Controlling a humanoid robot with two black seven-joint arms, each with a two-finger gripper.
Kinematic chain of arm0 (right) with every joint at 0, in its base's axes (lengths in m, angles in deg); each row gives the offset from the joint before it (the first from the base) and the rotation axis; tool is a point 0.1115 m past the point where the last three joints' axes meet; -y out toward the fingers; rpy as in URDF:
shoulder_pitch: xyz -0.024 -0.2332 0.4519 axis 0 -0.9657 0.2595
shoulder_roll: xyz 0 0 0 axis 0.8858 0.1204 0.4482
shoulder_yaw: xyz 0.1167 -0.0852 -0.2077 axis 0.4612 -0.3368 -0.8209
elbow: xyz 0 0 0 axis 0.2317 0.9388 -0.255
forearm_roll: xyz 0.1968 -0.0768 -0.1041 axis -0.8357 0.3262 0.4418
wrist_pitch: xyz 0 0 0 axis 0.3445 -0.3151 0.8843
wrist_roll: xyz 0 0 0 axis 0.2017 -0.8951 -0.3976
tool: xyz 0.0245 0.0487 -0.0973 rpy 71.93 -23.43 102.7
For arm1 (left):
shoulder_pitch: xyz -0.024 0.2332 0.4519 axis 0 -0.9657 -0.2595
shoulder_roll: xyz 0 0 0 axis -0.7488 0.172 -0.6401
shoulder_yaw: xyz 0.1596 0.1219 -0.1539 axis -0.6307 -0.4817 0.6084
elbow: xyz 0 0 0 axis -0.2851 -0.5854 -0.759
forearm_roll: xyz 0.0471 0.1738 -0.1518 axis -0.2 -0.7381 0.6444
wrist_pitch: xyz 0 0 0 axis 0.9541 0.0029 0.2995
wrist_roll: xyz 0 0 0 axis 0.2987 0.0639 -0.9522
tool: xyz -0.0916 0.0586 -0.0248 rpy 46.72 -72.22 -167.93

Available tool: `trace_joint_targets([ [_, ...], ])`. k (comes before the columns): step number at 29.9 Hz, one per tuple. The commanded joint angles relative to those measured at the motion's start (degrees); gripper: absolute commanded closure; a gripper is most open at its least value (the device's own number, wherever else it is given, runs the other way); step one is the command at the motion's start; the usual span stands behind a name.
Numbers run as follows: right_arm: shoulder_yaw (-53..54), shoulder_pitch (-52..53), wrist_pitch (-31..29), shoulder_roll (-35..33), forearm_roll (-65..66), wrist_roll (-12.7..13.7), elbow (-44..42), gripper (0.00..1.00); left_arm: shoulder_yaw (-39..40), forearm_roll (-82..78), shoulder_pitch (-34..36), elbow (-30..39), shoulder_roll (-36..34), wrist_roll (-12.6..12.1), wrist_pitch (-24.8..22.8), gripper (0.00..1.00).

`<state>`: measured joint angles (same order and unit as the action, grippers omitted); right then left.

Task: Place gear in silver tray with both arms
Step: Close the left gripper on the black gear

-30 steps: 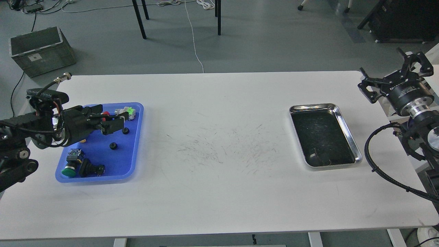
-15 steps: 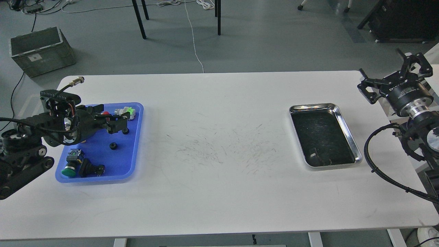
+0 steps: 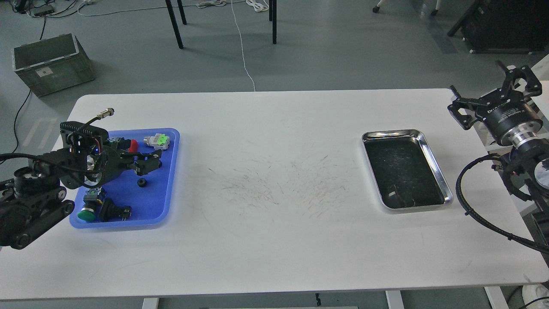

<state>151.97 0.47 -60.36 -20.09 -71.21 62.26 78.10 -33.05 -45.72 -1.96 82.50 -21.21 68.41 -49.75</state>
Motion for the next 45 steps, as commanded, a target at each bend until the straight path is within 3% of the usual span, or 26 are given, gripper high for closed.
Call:
trace_joint_targets([
  [1, 0.0, -0.09, 0.02, -0.01, 0.03, 0.0, 0.0, 0.01, -1.01, -0.25, -0.09, -0.14, 0.08, 0.11, 0.92, 0.08],
  [23, -0.08, -0.18, 0.11, -0.01, 0.29, 0.0, -0.26, 0.01, -6.2, -0.25, 0.61, -12.26, 6.14, 4.86, 6.2, 0.12],
  [45, -0.08, -0.09, 0.11, -0.01, 0.47, 0.0, -0.7, 0.01, -7.09, -0.25, 0.97, -16.05, 8.7, 5.21, 6.73, 0.24],
])
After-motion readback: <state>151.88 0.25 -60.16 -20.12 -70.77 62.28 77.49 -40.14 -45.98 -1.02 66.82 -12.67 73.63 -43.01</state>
